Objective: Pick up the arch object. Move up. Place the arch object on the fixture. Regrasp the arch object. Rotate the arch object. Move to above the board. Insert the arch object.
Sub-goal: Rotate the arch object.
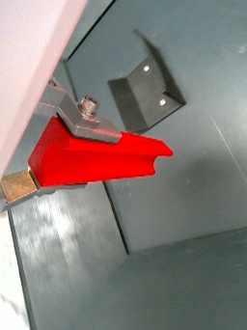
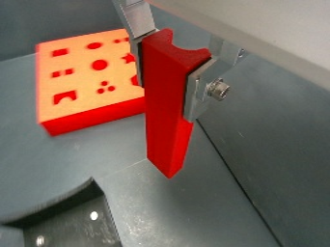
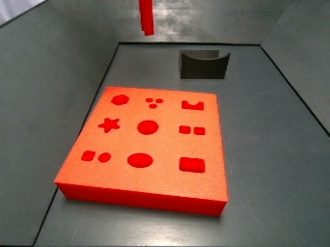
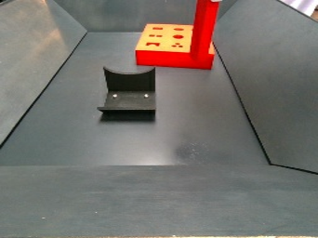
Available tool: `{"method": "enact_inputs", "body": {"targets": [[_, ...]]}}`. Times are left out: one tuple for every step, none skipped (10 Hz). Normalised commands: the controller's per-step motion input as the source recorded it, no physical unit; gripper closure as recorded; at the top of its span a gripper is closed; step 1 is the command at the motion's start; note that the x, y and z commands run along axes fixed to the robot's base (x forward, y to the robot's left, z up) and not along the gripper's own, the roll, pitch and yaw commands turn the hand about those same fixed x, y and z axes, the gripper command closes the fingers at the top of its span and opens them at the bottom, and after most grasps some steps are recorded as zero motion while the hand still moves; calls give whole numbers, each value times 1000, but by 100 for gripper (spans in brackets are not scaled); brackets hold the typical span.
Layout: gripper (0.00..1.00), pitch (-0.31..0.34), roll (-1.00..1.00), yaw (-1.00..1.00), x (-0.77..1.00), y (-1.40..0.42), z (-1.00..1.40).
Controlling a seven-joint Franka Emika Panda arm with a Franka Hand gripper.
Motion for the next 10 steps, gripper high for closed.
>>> {"method": "enact_inputs", "body": {"targets": [[100, 15, -31, -1000, -6, 22, 3], [100, 16, -33, -1000, -5, 21, 3], [100, 17, -36, -1000, -4, 21, 3], [100, 18, -38, -1000, -4, 20, 3], [100, 19, -41, -1000, -4, 20, 3], [100, 21, -44, -1000, -3, 20, 3], [100, 23, -49, -1000, -3, 20, 3], [100, 25, -53, -1000, -3, 20, 4], [100, 27, -56, -1000, -3, 20, 4], [100, 30, -65, -1000, -2, 20, 4]]}}
